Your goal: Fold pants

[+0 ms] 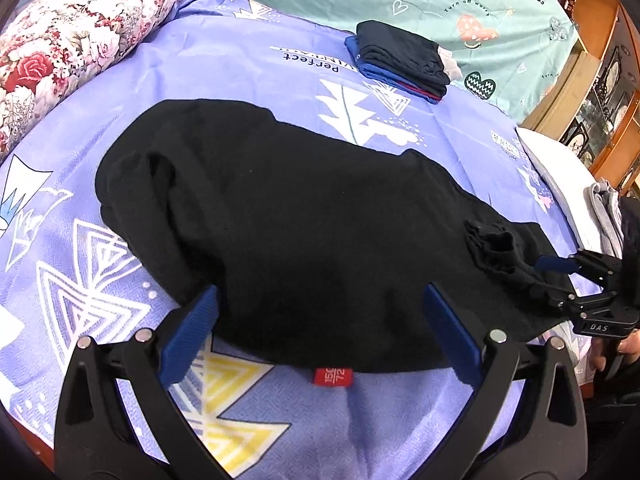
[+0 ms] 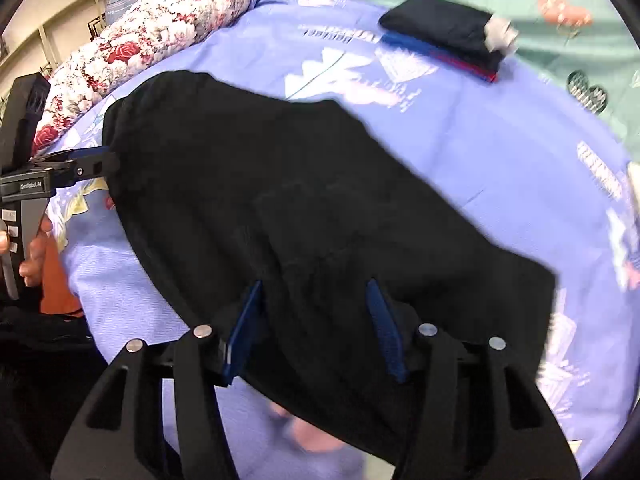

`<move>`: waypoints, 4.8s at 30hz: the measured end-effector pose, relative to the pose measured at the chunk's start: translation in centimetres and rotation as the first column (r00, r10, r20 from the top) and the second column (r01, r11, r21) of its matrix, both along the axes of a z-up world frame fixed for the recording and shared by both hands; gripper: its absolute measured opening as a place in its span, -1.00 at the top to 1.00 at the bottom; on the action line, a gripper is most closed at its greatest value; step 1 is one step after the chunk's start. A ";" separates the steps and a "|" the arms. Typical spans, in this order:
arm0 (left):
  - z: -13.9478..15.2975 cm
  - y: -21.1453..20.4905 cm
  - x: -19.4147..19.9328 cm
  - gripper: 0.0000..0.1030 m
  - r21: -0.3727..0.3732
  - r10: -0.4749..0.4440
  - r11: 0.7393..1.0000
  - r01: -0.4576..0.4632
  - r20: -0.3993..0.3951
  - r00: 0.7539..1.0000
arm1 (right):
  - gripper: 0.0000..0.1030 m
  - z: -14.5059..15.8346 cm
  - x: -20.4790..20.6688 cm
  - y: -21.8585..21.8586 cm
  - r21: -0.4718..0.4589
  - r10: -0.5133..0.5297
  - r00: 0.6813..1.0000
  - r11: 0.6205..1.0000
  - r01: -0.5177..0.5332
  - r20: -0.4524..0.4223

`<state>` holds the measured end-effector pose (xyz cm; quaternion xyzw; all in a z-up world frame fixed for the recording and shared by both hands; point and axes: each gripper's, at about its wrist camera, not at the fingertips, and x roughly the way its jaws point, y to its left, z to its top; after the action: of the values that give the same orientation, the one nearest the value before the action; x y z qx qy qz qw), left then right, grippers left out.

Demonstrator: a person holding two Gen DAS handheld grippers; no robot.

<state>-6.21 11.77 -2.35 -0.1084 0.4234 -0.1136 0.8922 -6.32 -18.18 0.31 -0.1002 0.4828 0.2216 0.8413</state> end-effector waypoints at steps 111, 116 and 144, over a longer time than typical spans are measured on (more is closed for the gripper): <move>0.4 -23.1 -1.9 -0.96 0.005 -0.647 0.759 0.651 -0.110 0.755 | -0.56 5.7 0.7 -15.2 0.466 -0.232 0.969 0.850 0.246 -0.087; 1.8 -21.5 -2.7 -0.96 0.000 -0.646 0.762 0.647 -0.069 0.760 | -0.56 -1.8 4.0 -13.5 0.321 -0.247 0.914 0.879 0.351 -0.322; 0.0 -19.7 -2.2 -0.96 -0.006 -0.633 0.773 0.634 -0.061 0.772 | -0.85 -2.3 8.7 -9.2 0.320 -0.237 0.901 0.877 0.359 -0.364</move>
<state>-8.44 -7.88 -2.38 0.0439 0.4625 -0.4008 0.7897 2.34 -27.38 -1.94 0.1772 0.5677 0.1898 0.7812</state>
